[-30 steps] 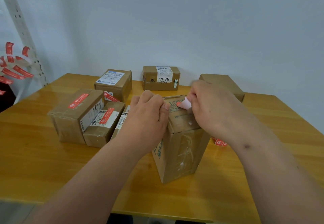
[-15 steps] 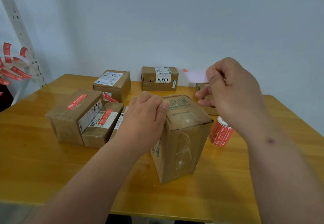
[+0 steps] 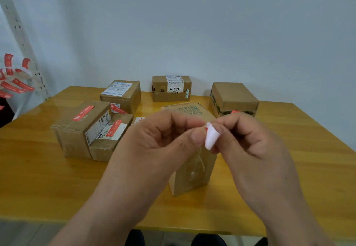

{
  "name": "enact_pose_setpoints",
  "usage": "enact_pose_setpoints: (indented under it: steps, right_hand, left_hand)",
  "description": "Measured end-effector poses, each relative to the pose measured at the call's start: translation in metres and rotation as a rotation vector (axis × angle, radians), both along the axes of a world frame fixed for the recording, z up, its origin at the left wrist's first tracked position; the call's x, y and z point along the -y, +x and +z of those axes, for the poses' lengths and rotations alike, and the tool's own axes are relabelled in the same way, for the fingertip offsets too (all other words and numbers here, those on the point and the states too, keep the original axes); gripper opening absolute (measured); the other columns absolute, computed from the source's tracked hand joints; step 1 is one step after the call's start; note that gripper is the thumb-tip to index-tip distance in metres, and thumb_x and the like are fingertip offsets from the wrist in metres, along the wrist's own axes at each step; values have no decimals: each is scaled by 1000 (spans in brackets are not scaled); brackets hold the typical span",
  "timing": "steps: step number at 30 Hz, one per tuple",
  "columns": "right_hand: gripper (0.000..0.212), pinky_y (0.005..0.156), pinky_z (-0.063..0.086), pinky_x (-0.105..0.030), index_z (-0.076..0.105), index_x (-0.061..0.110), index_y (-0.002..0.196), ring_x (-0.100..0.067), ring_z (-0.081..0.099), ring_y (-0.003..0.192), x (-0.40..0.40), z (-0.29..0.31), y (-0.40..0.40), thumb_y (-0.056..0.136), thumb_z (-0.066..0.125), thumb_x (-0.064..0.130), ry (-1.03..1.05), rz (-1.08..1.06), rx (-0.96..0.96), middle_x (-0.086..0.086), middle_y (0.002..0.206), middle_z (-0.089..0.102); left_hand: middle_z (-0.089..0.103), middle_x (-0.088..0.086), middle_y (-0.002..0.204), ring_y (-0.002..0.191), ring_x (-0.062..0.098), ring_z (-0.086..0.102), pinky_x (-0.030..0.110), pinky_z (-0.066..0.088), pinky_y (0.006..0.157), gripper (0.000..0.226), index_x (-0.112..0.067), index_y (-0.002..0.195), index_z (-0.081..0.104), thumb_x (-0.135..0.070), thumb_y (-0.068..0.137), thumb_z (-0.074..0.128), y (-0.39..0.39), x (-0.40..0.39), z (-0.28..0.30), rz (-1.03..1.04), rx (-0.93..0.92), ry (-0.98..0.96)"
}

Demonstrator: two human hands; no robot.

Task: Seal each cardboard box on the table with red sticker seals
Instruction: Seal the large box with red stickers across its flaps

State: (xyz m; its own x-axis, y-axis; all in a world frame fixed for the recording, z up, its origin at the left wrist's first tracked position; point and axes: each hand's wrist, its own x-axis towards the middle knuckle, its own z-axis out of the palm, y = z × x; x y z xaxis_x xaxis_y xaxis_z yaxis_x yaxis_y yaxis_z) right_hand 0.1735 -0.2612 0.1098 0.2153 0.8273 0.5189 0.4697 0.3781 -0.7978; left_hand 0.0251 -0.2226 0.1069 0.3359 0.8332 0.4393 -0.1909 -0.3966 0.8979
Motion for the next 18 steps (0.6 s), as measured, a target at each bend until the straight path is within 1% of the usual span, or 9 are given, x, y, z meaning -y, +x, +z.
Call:
enact_pose_setpoints:
  steps: [3,5,7,8,11,12,15,17,18]
  right_hand:
    - [3,58,43,-9,66,35,83,-5,62,76,9,-15,-8,86,64,35,59,-43,32,14,79,67]
    - [8,59,45,-10,66,36,86,-4,63,76,15,-25,-12,85,69,29,48,-18,-43,15,79,67]
    - [21,59,49,-16,66,37,88,-1,60,68,22,-34,-16,82,74,19,-34,45,-202,13,73,64]
    - [23,59,50,-18,67,36,87,-2,58,65,25,-39,-18,81,75,15,-80,77,-275,11,70,63]
    - [8,56,48,-22,69,26,74,-11,57,61,35,-52,-20,75,71,18,-215,259,-505,2,63,63]
    - [6,55,47,-21,70,23,70,-13,57,58,37,-57,-20,72,71,18,-265,337,-606,-1,63,64]
    - [7,53,48,-22,72,13,70,-17,58,57,45,-70,-20,70,79,12,-385,503,-852,-13,66,65]
    - [5,53,49,-24,72,6,74,-20,57,58,49,-81,-20,71,73,11,-442,532,-945,-17,68,63]
    - [10,53,49,-25,71,3,77,-21,57,59,50,-87,-18,72,70,12,-465,534,-986,-20,70,63]
  left_hand:
    - [74,-2,84,75,5,66,18,51,64,23,-29,88,75,-37,66,76,-2,8,-14,-68,20,-64]
    - [74,3,84,75,9,67,19,52,64,23,-25,85,75,-27,64,84,-1,15,-23,-85,43,-139]
    - [72,9,80,72,15,67,20,53,62,18,-18,79,74,-15,63,82,-2,22,-32,-112,116,-263]
    - [70,12,78,70,17,66,22,54,60,17,-16,76,73,-12,62,81,-3,25,-36,-127,142,-313]
    - [66,19,73,63,29,64,29,55,59,12,-12,72,71,-9,62,77,-9,34,-47,-229,205,-462]
    - [64,20,72,62,31,62,30,54,58,10,-10,71,70,-8,63,75,-10,35,-51,-262,222,-513]
    - [60,20,68,57,28,56,29,54,53,8,-5,72,69,-3,65,71,-14,42,-62,-287,247,-635]
    - [61,20,68,54,26,57,28,53,51,10,-5,73,70,0,65,70,-16,45,-71,-281,235,-675]
    - [62,21,69,55,26,58,28,54,52,11,-6,74,71,1,65,72,-16,47,-75,-272,217,-681]
